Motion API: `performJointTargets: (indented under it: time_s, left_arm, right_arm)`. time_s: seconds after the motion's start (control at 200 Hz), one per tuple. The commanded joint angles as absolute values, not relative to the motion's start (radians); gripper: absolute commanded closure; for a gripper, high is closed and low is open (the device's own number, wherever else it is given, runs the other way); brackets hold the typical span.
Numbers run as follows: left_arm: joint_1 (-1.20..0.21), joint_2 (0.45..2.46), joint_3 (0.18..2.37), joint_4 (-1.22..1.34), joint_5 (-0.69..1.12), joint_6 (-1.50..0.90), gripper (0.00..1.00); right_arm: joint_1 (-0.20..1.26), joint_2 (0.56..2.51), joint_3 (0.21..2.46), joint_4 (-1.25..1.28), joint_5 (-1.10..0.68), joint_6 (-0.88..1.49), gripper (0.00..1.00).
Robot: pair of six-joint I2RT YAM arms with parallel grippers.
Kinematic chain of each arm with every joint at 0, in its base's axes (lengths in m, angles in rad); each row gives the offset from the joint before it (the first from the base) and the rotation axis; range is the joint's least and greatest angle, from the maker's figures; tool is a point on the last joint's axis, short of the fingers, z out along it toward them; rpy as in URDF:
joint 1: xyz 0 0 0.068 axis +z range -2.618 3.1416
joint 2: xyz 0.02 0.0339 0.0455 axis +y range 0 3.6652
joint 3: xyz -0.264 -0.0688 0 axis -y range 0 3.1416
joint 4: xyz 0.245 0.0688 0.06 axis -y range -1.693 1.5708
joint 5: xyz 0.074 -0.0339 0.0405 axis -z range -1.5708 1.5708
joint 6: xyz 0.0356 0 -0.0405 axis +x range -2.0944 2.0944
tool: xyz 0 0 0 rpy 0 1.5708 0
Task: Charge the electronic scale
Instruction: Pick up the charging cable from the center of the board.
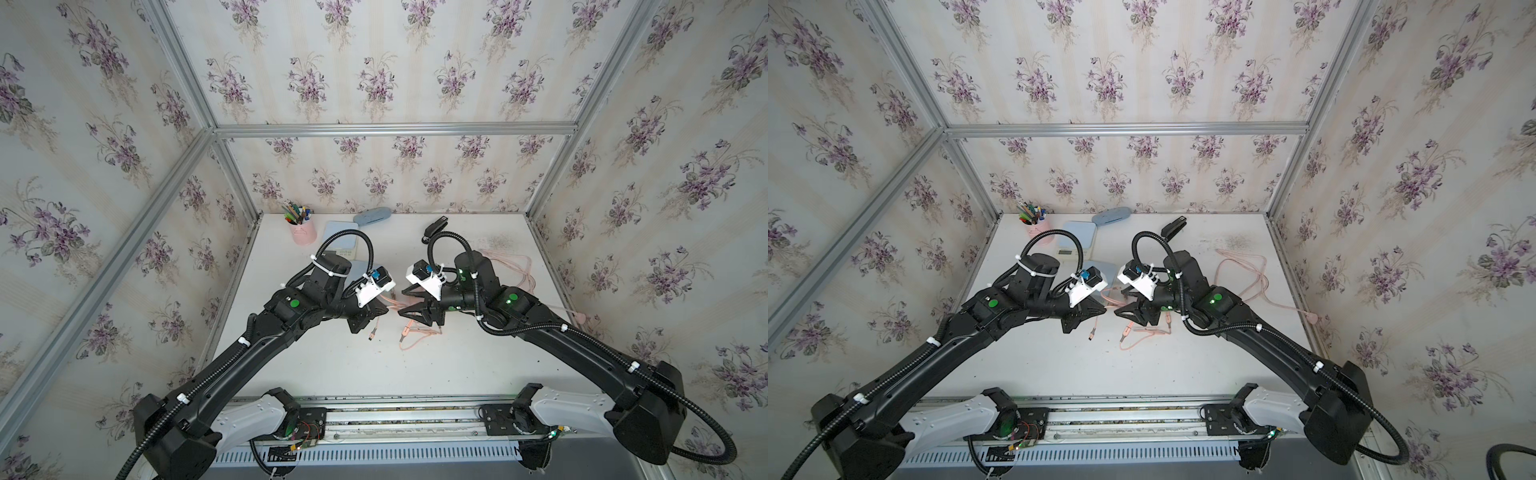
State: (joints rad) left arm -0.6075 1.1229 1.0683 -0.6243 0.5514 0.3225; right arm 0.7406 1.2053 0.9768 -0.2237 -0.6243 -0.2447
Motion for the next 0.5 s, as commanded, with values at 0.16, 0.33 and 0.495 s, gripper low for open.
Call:
performJointTargets:
  time_s: [0.16,0.33,0.495]
  left_arm:
    - [-0.587,1.137,1.080,-0.638,0.739,0.345,0.99]
    - [-0.569,1.128,1.077,-0.638,0.757,0.345,0.97]
    - [-0.532,1.114,1.088,-0.638,0.713,0.288,0.81]
  right_arm:
    - [0.794,1.283,1.045,-0.252,-0.533,-0.368,0.59]
    - [0.805,1.304,1.071,-0.263,-0.513,-0.363,1.00]
    - [0.803,1.260,1.024,-0.158,-0.471,-0.230,1.00]
